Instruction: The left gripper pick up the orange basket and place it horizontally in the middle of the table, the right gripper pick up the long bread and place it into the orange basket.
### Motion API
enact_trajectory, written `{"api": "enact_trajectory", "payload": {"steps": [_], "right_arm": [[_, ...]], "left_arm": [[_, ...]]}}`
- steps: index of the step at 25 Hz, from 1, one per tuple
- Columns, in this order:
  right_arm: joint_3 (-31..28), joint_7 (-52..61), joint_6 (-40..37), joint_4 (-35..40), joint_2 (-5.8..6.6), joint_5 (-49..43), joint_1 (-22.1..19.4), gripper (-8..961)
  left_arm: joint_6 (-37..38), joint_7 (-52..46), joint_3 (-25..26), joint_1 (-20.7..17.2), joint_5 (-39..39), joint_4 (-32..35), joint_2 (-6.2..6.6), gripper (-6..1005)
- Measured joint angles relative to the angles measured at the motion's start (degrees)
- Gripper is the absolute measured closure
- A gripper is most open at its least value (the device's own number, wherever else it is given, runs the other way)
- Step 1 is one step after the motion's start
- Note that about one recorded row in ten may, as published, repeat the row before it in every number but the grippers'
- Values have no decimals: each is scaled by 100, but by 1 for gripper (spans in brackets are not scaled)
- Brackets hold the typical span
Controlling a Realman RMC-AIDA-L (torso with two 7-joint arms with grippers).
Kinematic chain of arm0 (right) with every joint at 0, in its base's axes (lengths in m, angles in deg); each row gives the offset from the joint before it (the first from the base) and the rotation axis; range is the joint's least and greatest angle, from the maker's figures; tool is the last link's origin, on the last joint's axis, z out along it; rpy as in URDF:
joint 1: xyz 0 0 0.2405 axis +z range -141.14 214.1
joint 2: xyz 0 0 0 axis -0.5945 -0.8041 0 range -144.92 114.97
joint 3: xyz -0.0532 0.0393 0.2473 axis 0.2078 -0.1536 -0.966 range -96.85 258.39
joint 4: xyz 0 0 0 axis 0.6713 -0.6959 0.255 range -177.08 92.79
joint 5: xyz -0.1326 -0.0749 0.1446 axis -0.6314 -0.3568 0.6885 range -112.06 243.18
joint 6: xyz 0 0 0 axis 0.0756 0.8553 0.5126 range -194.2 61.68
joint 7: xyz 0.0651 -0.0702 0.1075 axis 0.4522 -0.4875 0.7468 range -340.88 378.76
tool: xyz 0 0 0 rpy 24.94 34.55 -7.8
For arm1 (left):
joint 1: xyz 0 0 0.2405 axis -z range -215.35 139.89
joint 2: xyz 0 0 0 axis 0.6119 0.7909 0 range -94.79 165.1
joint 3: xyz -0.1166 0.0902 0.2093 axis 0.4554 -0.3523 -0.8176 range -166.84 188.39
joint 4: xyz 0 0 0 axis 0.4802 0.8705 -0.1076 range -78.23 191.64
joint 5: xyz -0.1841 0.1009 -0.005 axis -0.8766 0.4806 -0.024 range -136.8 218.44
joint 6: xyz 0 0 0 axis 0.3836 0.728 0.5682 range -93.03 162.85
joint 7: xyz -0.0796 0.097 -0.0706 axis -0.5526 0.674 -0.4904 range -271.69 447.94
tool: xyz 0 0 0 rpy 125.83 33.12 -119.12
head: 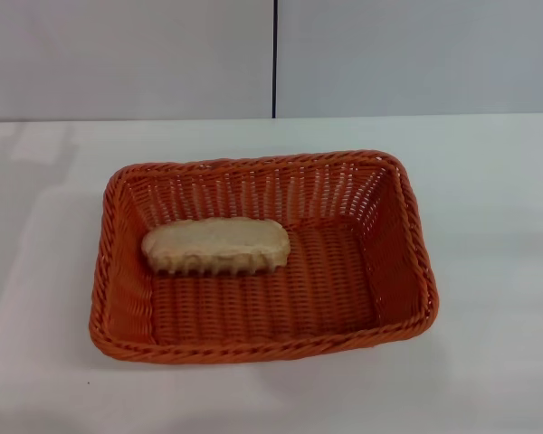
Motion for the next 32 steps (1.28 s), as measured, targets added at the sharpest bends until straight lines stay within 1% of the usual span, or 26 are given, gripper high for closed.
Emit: {"api": "enact_trajectory", "payload": {"steps": [1, 3, 7, 17, 25, 27, 28, 32], "right_arm": [[-71, -62, 37, -50, 0, 1, -11, 172], [-153, -155, 78, -125, -3, 2, -18, 172], [-349, -431, 88, -373, -5, 5, 42, 172], [-414, -472, 87, -432, -2, 6, 171, 172], [-478, -476, 94, -444, -3, 6, 199, 171], [-683, -518, 101, -588, -8, 12, 206, 171], [-683, -518, 101, -588, -8, 12, 206, 171], [-1303, -911, -45, -1114, -23, 76, 203, 171]], "left_arm": [[25, 310, 37, 39, -60, -142, -4, 264], [51, 439, 97, 60, -78, -224, -6, 264], [127, 435, 145, 63, -82, -245, -7, 264], [277, 388, 153, 51, -89, -258, -7, 264], [282, 377, 158, 87, -92, -262, -7, 264], [284, 367, 194, 113, -93, -262, -7, 264], [284, 367, 194, 113, -93, -262, -7, 264], [324, 363, 207, 164, -93, -262, -7, 264]]}}
